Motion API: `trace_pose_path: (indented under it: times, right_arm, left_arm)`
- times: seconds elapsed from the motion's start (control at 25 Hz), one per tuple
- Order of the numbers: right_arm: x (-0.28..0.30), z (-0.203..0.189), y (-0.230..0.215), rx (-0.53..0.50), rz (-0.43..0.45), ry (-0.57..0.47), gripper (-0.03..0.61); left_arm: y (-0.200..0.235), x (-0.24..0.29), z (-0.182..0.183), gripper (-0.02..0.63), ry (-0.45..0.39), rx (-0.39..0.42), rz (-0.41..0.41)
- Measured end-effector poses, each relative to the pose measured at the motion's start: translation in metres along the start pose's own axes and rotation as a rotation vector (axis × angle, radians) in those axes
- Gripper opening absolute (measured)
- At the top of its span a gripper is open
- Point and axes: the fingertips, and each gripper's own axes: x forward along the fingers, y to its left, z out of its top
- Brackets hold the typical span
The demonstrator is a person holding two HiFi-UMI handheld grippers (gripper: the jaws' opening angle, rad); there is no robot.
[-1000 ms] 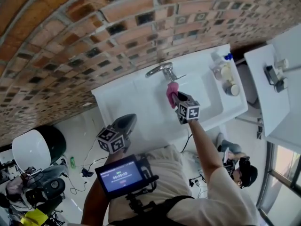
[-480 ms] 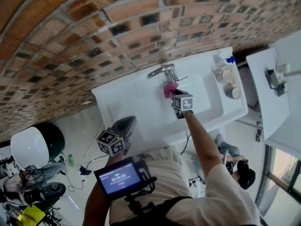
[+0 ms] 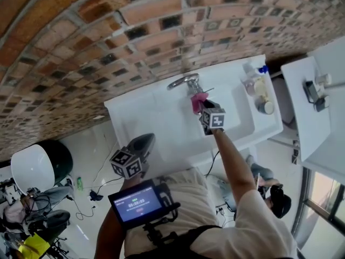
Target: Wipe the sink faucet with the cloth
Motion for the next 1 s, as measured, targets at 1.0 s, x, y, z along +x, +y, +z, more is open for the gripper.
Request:
trace_pose_path:
  times: [1.0]
  right_arm:
    - [-0.072, 0.092, -0.026, 0.076, -0.041, -0.264, 0.049]
  left_arm:
    - [-0.020, 0.008, -0.002, 0.003, -0.004, 0.017, -0.017]
